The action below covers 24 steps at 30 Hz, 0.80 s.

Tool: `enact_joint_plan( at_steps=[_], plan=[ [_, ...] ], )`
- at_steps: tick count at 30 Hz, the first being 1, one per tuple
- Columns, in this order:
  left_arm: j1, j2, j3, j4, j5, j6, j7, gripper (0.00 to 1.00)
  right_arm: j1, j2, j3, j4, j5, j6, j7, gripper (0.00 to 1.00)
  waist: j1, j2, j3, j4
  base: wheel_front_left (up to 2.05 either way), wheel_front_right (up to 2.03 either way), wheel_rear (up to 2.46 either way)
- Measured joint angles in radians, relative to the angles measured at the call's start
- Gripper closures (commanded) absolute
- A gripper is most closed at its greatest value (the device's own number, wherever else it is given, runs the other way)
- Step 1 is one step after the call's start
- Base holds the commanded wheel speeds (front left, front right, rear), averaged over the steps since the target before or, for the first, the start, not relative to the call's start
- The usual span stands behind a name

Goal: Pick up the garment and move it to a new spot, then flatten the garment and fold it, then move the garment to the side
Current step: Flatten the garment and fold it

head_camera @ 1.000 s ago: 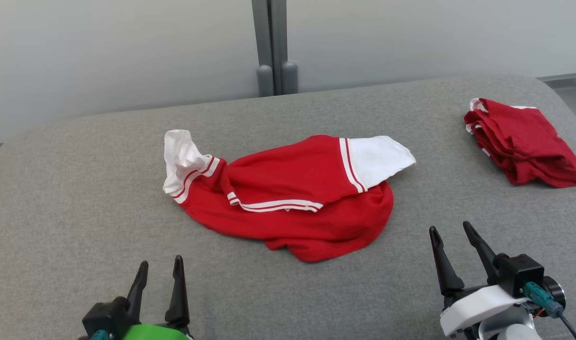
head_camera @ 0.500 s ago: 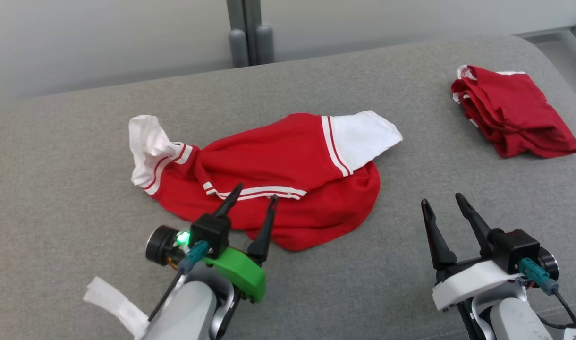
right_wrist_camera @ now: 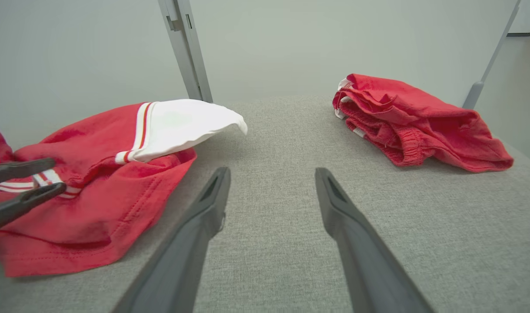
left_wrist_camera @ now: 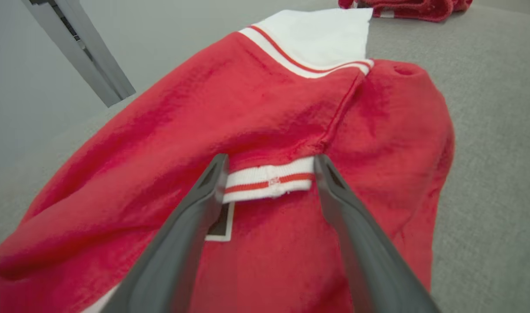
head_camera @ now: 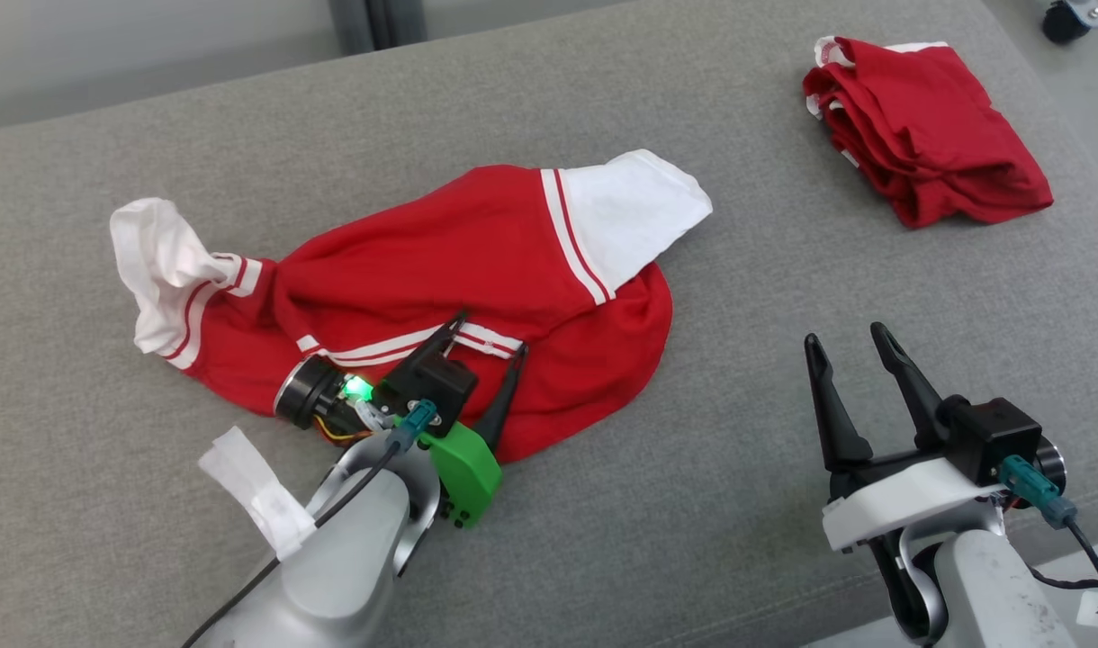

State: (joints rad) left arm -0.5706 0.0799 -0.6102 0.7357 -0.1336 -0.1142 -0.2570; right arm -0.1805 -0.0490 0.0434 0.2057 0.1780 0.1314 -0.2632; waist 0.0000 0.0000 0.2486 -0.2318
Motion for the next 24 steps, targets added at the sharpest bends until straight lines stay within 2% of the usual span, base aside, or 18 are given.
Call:
enact_joint_plan(
  at_steps=[6, 11, 17, 18, 19, 20, 22, 24],
  plan=[
    [-0.043, 0.003, -0.021, 0.024, 0.033, 0.009, -0.004, 0.0, -0.013, 0.0, -0.003, 0.001, 0.008, 0.0, 0.0, 0.0, 0.0, 0.0, 0.036, -0.023, 0.0, 0.0, 0.0],
    [-0.06, 0.018, -0.074, 0.017, 0.092, 0.009, -0.005, 0.0, -0.016, 0.0, 0.002, 0.002, 0.016, 0.0, 0.0, 0.0, 0.0, 0.0, 0.042, -0.028, 0.0, 0.0, 0.0],
    [-0.072, 0.016, -0.053, 0.012, 0.074, 0.031, -0.005, 0.0, -0.021, 0.0, 0.002, 0.002, 0.02, 0.0, 0.0, 0.0, 0.0, 0.0, 0.044, -0.032, 0.0, 0.0, 0.0],
    [-0.076, 0.016, -0.046, 0.013, 0.071, 0.036, -0.005, 0.07, -0.021, 0.0, 0.001, 0.002, 0.02, 0.0, 0.0, 0.0, 0.0, 0.0, 0.045, -0.032, 0.0, 0.0, 0.0],
    [-0.081, 0.016, -0.044, 0.017, 0.071, 0.041, -0.005, 0.27, -0.021, 0.0, -0.001, 0.002, 0.02, 0.0, 0.0, 0.0, 0.0, 0.0, 0.045, -0.033, 0.0, 0.0, 0.0],
    [-0.084, 0.016, -0.043, 0.021, 0.071, 0.043, -0.006, 0.58, -0.021, 0.0, -0.001, 0.002, 0.02, 0.0, 0.0, 0.0, 0.0, 0.0, 0.045, -0.033, 0.0, 0.0, 0.0],
    [-0.094, 0.02, -0.04, 0.037, 0.066, 0.043, -0.006, 0.98, -0.021, 0.0, -0.001, 0.002, 0.019, 0.0, 0.0, 0.0, 0.0, 0.0, 0.045, -0.033, 0.0, 0.0, 0.0],
    [-0.103, 0.021, -0.036, 0.045, 0.063, 0.042, -0.007, 1.0, -0.021, 0.0, -0.001, 0.001, 0.019, 0.0, 0.0, 0.0, 0.0, 0.0, 0.045, -0.034, 0.0, 0.0, 0.0]
  ],
)
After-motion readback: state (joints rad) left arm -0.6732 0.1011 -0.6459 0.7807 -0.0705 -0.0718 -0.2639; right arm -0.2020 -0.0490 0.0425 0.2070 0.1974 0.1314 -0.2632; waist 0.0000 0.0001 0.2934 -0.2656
